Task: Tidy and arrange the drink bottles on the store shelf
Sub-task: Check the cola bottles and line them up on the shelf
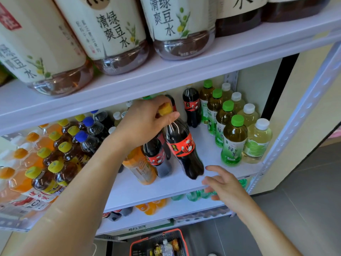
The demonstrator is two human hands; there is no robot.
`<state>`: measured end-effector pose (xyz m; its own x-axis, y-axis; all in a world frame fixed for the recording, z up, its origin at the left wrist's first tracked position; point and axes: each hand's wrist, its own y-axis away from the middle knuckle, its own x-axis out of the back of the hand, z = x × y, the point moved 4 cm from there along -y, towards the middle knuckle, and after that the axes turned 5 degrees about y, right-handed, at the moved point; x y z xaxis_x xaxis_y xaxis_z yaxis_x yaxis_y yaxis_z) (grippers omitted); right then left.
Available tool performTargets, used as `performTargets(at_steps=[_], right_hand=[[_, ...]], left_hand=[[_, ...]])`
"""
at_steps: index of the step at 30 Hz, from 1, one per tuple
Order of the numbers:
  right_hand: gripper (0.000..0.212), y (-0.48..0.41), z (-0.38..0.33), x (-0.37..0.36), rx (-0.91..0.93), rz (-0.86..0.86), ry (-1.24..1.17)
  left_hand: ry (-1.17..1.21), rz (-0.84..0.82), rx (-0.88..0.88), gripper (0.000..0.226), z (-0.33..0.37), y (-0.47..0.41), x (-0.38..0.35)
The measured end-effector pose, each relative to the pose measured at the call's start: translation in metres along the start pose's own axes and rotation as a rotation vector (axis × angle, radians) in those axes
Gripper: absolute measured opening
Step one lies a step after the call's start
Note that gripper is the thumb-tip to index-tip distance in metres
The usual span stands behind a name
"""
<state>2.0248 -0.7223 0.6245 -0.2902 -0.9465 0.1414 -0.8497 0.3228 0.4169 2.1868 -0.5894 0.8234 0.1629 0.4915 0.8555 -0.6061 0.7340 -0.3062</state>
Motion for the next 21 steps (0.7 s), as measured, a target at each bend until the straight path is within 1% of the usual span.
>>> performTargets(at_steps=[3, 6, 8, 10, 13, 15, 18, 21], right_hand=[[0.022, 0.000, -0.018, 0.019, 0.213, 0.186, 0.205], [0.023, 0.009, -0.044, 0.036, 0.459, 0.421, 0.336], [0.026, 0.013, -0.065, 0.044, 0.610, 0.566, 0.473], [0.031, 0.012, -0.080, 0.051, 0.690, 0.678, 0.625], [0.046, 0.003, -0.093, 0.060, 0.689, 0.777, 0.795], [0.052, -0.009, -0.094, 0.063, 0.628, 0.773, 0.876], [0.055, -0.024, -0.091, 0.063, 0.543, 0.709, 0.964], [0.053, -0.029, -0.089, 0.064, 0.563, 0.728, 0.986]], left_hand=[[-0.182, 0.004, -0.021, 0.033, -0.009, -0.012, -0.010], [-0.351, -0.042, 0.019, 0.039, -0.025, -0.028, -0.027], [-0.425, -0.082, 0.053, 0.039, -0.037, -0.039, -0.038], [-0.479, -0.129, 0.080, 0.039, -0.048, -0.047, -0.047], [-0.556, -0.198, 0.102, 0.038, -0.057, -0.055, -0.060], [-0.583, -0.198, 0.110, 0.037, -0.059, -0.058, -0.063], [-0.647, -0.213, 0.112, 0.037, -0.061, -0.058, -0.065], [-0.692, -0.229, 0.117, 0.037, -0.059, -0.057, -0.066]])
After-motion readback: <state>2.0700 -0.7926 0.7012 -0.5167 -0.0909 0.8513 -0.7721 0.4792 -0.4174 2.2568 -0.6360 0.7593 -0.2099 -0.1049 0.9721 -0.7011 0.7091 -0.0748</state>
